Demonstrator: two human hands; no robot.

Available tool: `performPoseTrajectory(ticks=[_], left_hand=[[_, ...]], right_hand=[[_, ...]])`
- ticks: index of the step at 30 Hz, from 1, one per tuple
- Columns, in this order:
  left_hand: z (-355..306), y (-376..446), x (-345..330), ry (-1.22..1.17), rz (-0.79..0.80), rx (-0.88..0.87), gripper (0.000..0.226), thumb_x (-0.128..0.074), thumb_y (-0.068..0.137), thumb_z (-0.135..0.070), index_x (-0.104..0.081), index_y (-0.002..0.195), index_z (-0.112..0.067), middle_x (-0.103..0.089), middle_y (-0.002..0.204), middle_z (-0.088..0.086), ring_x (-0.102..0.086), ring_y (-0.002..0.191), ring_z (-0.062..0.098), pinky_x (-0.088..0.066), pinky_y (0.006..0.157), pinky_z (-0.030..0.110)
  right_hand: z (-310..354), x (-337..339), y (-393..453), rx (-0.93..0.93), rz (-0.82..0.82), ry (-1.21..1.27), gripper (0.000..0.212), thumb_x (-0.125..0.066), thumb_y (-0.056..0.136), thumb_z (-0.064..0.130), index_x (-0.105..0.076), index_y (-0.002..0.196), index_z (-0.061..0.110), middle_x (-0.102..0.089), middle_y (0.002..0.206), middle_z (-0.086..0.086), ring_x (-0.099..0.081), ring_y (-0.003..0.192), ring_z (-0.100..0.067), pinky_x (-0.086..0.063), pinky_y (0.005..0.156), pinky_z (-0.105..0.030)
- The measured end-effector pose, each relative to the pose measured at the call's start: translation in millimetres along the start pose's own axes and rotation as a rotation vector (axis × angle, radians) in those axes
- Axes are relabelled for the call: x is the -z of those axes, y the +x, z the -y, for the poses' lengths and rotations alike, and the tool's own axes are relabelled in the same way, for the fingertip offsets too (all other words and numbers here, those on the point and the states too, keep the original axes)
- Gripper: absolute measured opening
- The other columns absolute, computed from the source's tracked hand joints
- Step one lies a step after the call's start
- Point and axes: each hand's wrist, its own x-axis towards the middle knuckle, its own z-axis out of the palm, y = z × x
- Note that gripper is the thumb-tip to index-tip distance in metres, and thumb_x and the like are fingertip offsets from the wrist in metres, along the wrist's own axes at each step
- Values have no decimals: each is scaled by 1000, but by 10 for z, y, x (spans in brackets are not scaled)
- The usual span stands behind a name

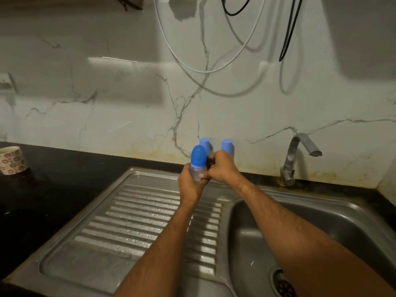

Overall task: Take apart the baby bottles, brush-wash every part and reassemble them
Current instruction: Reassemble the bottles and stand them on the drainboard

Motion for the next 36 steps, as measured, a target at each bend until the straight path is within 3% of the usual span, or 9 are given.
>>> performPoseTrajectory(ticks=[3, 6, 9, 14, 19, 23, 25, 31, 36], left_hand=[[-20, 195, 48, 6, 6, 9, 48, -86, 73, -13, -59, 112, -16, -67, 96, -3, -65, 84, 10, -48, 68, 18], [-73, 408, 115, 35, 16, 17, 48, -86, 73, -9, -58, 111, -16, -65, 93, -7, -62, 80, 5, -45, 63, 10], [-115, 617, 186, 58, 34, 37, 48, -85, 72, -7, -56, 109, -18, -63, 92, -8, -60, 79, 2, -44, 59, 5], [-88, 849, 337, 100, 67, 58, 59, -89, 70, -12, -57, 118, -18, -65, 104, -8, -62, 88, 1, -46, 65, 5], [-29, 1181, 493, 202, 92, 48, 67, -91, 69, -13, -59, 127, -12, -66, 117, -2, -63, 97, 11, -48, 76, 15], [37, 1408, 580, 263, 124, 47, 59, -92, 69, -15, -64, 121, -14, -69, 110, -3, -65, 99, 14, -54, 84, 26], [102, 1500, 622, 264, 152, 52, 56, -91, 70, -17, -65, 120, -14, -71, 107, -4, -67, 97, 13, -57, 86, 31], [284, 1743, 709, 268, 213, 71, 56, -89, 75, -17, -63, 124, -15, -71, 108, -5, -68, 97, 11, -56, 88, 27], [496, 1873, 695, 296, 263, 73, 55, -87, 76, -17, -63, 125, -15, -70, 109, -5, -67, 98, 11, -56, 90, 28]], right_hand=[[54, -54, 174, -16, -23, 22, 31, -92, 69, 9, -67, 87, 17, -71, 81, 3, -70, 80, -13, -58, 78, -28], [128, -102, 341, -36, -47, 36, 36, -91, 70, 8, -72, 101, 9, -72, 89, 1, -70, 86, -15, -59, 80, -29], [171, -146, 527, -49, -62, 67, 38, -91, 69, 6, -73, 102, 7, -73, 90, 1, -71, 87, -15, -60, 79, -29], [252, -241, 744, -106, -80, 95, 39, -92, 68, 8, -73, 101, 8, -75, 90, -2, -72, 85, -14, -61, 80, -31], [367, -310, 969, -149, -88, 111, 33, -89, 72, 5, -72, 100, 6, -71, 82, 1, -66, 74, -8, -46, 61, -8], [415, -447, 1116, -195, -92, 126, 33, -89, 70, 5, -72, 99, 9, -72, 81, 1, -71, 78, -14, -59, 74, -29], [434, -538, 1189, -220, -108, 136, 36, -90, 69, 5, -73, 100, 9, -74, 85, 0, -71, 80, -14, -61, 76, -31], [470, -794, 1385, -271, -144, 133, 36, -87, 73, 5, -72, 106, 9, -74, 92, -1, -70, 87, -16, -58, 76, -27], [410, -983, 1470, -295, -173, 143, 35, -83, 79, 4, -70, 110, 11, -69, 90, 4, -65, 85, -11, -41, 63, -7]])
